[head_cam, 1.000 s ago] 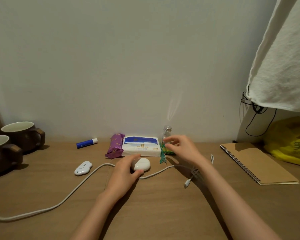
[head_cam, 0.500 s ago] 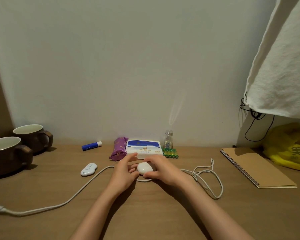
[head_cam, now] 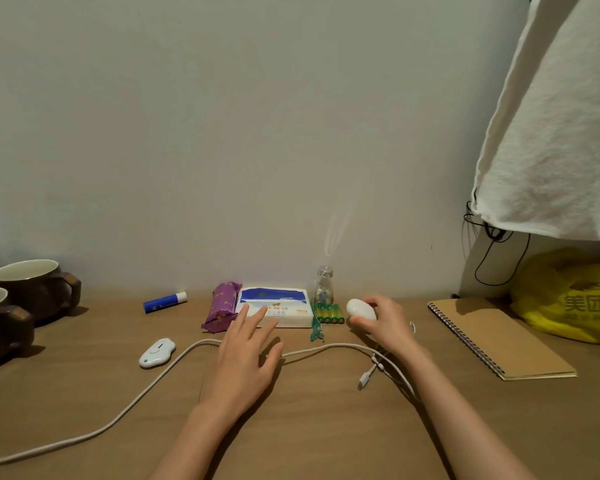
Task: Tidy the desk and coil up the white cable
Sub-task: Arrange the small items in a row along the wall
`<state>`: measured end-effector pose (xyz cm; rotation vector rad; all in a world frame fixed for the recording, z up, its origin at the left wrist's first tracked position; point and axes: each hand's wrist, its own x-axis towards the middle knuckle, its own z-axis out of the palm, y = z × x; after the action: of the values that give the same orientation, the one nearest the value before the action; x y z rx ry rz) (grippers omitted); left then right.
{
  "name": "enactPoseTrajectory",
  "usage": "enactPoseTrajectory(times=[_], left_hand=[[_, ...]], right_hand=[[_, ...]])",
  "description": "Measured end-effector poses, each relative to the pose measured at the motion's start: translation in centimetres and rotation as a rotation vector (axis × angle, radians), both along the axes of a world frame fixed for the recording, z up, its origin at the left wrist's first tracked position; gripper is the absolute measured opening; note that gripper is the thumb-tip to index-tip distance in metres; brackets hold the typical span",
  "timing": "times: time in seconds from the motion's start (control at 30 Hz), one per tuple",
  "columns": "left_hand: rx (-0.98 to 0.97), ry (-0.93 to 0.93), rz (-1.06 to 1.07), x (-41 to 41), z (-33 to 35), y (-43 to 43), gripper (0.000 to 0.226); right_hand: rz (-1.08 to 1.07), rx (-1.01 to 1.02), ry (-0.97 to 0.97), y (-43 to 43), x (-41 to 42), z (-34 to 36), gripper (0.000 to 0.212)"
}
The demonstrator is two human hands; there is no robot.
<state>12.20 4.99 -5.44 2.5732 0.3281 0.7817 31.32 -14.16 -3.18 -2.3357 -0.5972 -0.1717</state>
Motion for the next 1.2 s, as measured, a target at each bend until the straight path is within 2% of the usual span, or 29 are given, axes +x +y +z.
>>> enactPoseTrajectory(times=[0.27,0.4,0.53,0.73,0.93,1.2], left_hand=[[0.063,0.184,0.029,0.8,-0.5,0.2,0.07],[0.046,0.248,0.031,1.0,-0.5,0.3,0.065],[0.044,0.272,0.026,1.2,-0.4,0.3,0.062],[0.034,0.298,0.014,1.3,-0.4,0.5,0.063],[0.044,0.3,0.008,1.7,-0.3,0.6,0.062],[0.062,0.319,-0.003,1.8,-0.4,0.8,0.062]], right_hand=[[-0.003,-0.01,0.027,0.3,2.2,-0.9,0.049],[0.129,0.074,0.072,0.6,1.6,0.0,0.052],[0.265,0.045,0.041,2.3,0.3,0.6,0.049],[0.233,0.037,0.007,4.3,0.3,-0.1,0.043],[0.211,0.051,-0.107,4.5,0.5,-0.6,0.036],[0.26,0.057,-0.026,3.6,0.1,-0.7,0.054]])
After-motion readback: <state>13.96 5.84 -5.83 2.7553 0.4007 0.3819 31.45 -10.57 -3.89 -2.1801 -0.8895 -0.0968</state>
